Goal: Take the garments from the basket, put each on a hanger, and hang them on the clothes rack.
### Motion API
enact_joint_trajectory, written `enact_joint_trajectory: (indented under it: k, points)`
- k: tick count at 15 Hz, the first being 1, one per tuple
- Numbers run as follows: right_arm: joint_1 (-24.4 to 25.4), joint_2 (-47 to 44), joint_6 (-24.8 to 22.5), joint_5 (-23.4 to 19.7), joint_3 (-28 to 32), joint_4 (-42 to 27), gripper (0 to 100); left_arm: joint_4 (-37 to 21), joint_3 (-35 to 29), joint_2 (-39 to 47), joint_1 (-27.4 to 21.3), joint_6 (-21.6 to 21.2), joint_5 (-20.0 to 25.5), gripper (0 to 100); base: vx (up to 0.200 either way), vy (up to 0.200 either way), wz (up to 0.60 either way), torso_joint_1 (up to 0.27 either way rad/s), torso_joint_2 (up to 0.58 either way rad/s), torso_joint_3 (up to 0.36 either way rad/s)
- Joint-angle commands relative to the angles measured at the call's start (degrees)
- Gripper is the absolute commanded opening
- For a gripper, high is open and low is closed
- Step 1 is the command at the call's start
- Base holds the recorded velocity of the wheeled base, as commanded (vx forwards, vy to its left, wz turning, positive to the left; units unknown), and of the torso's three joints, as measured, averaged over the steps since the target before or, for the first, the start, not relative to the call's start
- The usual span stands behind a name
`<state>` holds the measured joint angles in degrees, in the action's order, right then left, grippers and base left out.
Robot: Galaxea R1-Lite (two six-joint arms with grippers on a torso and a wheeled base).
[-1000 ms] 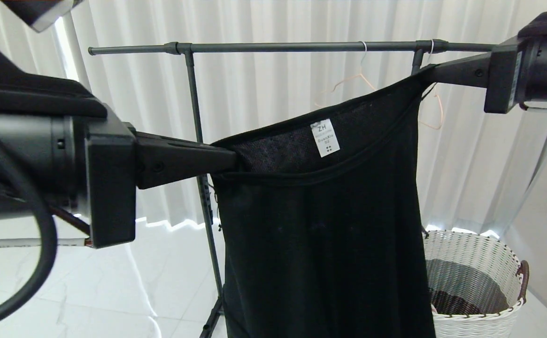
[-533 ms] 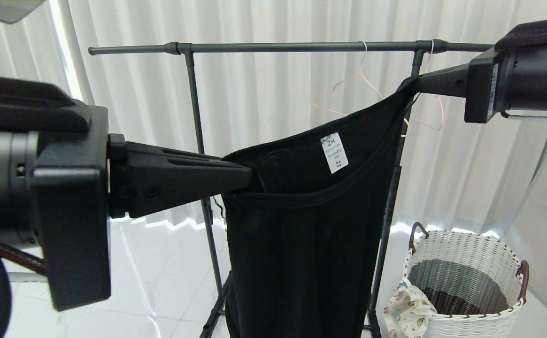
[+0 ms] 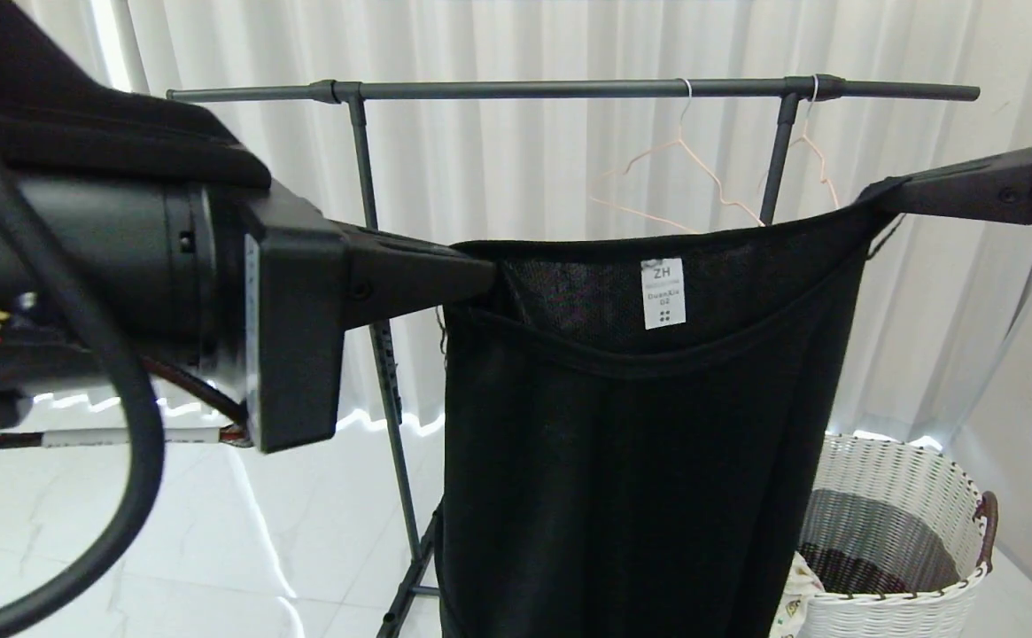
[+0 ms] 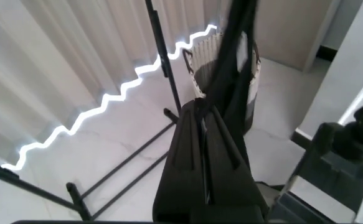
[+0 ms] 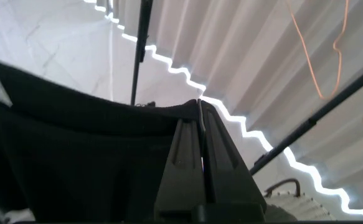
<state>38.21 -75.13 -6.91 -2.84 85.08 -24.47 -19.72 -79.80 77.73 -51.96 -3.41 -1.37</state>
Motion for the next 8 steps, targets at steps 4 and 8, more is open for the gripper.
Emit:
enact_joint_trajectory:
  k: [4, 8]
  points:
    - [4.0, 4.9, 0.0, 0.1, -4.0, -0.5, 0, 0.0, -4.8, 5.7, 2.3, -3.9, -0.4, 0, 0.000, 0.000, 0.00, 0.000, 0.00, 0.000]
    - [3.8, 4.9, 0.1, 0.4, -4.0, -0.5, 0, 0.0, -4.9, 5.9, 2.5, -5.6, -4.5, 0, 0.000, 0.000, 0.00, 0.000, 0.00, 0.000]
